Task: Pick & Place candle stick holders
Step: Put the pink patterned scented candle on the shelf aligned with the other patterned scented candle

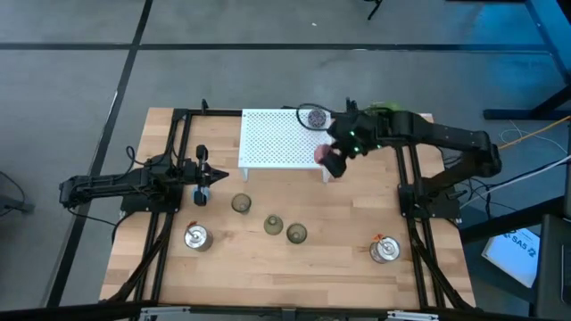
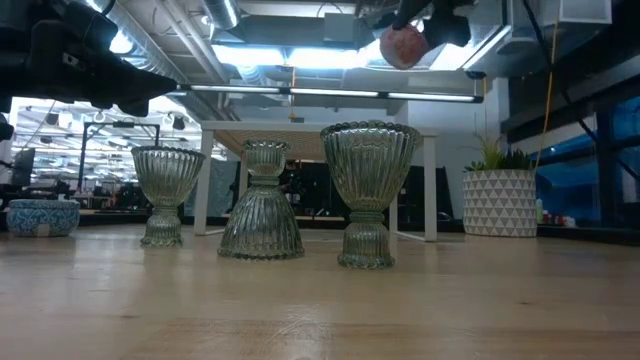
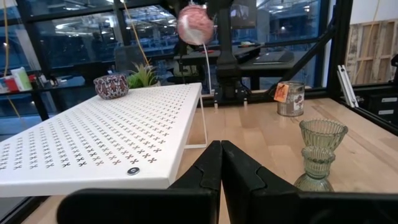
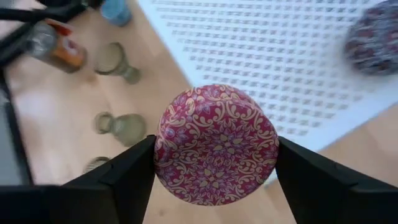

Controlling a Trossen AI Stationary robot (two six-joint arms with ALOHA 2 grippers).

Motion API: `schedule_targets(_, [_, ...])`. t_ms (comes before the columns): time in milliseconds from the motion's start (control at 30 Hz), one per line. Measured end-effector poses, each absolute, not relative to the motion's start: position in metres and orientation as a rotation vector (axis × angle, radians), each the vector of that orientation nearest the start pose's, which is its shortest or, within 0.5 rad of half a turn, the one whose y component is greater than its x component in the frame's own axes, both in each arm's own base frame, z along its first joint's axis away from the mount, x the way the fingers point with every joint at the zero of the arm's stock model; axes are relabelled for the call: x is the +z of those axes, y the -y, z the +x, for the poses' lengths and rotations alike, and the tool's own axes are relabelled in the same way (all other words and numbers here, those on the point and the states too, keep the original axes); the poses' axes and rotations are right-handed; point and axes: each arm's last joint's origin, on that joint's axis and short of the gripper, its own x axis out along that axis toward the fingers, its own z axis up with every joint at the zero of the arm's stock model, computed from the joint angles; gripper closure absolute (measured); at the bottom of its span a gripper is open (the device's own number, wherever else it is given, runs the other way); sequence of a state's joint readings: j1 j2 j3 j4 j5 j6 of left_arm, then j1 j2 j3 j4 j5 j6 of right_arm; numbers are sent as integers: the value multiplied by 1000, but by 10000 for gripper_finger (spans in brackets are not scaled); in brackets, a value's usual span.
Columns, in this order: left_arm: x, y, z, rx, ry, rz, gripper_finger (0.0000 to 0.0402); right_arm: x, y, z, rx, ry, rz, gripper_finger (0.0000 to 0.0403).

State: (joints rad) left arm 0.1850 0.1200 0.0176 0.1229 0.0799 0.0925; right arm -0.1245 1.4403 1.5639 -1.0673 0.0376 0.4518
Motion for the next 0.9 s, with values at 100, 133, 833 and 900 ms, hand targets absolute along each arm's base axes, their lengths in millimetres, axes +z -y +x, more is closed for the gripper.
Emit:
schedule_targets(100, [172,-17,103,106,15,95,400,381,47,286,-372,-917,425,112])
schedule_targets(133, [172,-17,103,106,15,95,400,381,51,290,-375,-930,414,112])
schedule_targets(833, [172,-17,103,105,15,95,400,331,110,337,-505,-1274,277,111])
schedule_targets(900, [172,-17,103,105,15,95,400,329,113,338,-507,-1278,277,111])
